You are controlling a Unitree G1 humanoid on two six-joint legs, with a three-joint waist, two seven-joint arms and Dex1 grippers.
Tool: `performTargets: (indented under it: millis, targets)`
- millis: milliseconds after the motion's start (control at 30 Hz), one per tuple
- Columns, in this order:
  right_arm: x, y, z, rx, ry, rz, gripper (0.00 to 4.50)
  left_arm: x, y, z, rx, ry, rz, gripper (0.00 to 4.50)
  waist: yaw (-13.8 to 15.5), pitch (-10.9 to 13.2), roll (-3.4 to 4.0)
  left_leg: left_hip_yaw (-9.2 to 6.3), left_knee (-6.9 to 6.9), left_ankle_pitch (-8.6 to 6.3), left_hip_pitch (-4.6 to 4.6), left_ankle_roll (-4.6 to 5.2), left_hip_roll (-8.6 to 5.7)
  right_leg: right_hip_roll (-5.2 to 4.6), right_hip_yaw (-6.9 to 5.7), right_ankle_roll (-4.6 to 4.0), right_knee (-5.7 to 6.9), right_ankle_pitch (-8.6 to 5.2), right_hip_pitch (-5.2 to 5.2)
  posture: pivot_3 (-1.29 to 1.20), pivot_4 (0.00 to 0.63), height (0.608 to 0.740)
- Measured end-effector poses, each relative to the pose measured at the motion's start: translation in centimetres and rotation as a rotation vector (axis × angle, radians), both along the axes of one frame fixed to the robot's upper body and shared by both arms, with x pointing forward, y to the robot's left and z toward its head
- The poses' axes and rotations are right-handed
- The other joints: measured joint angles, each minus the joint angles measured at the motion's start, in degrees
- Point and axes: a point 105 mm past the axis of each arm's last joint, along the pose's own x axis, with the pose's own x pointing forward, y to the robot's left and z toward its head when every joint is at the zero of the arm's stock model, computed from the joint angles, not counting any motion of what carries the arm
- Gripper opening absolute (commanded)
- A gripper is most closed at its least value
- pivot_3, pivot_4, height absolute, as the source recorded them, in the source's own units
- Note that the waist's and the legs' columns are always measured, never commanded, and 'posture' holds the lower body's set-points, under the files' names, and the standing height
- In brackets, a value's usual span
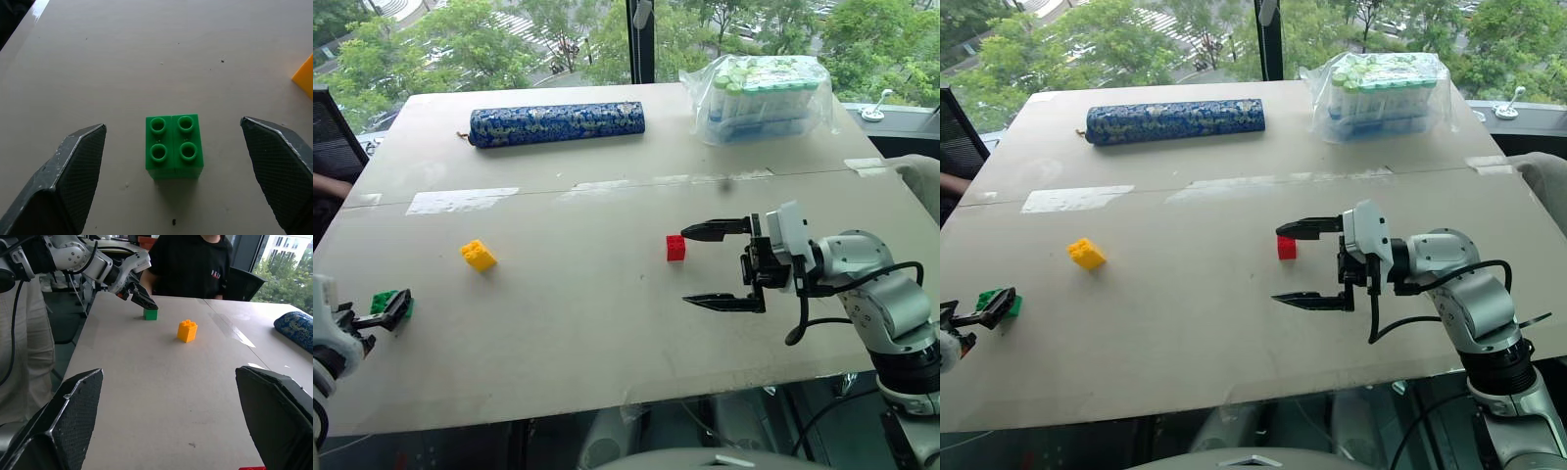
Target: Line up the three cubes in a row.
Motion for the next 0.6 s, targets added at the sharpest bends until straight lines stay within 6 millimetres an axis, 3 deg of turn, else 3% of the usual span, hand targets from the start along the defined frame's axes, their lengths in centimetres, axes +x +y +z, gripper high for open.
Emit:
performTargets:
  millis: [67,233,267,467,600]
  targets:
    - [0.1,0.0,0.1,0.006,0.003,-0.007,4.50,0.3,0.4,-0.5,-0.007,0.002,0.003,3.70,0.11,0.00,0.00,0.00,0.00,0.00,0.00,0.00,0.00,-0.02,0.00,0.00,-0.01,0.00,0.00,0.00,0.150,0.740]
    - [0.2,0.1,0.3,0.011,-0.003,-0.014,4.50,1.1,0.5,-1.3,-0.031,-0.004,-0.014,1.37,0.22,-0.01,-0.03,-0.01,0.00,0.00,-0.02,0.00,0.00,-0.03,-0.02,0.00,-0.02,0.01,-0.01,0.00,0.150,0.740]
    - [0.2,0.1,0.3,0.011,-0.003,-0.016,4.50,1.2,0.5,-1.3,-0.031,-0.009,-0.021,1.20,0.19,-0.01,-0.02,0.00,0.00,0.00,-0.01,0.00,0.00,-0.04,0.00,0.00,-0.02,0.01,-0.01,0.00,0.150,0.740]
    - [0.3,-0.1,0.3,0.002,-0.005,-0.027,4.50,1.8,0.0,-0.9,-0.049,-0.069,-0.086,1.24,0.24,-0.01,-0.03,-0.01,0.00,-0.01,-0.03,-0.01,0.00,-0.05,-0.02,-0.01,-0.02,0.01,-0.01,0.00,0.150,0.740]
    - [0.2,-0.3,0.2,-0.007,-0.008,-0.038,4.50,3.1,-4.6,2.2,-0.148,-0.223,-0.364,1.24,0.30,-0.01,-0.10,-0.08,0.06,-0.01,-0.17,-0.01,0.00,-0.09,-0.12,-0.01,-0.07,0.01,-0.04,0.00,0.150,0.740]
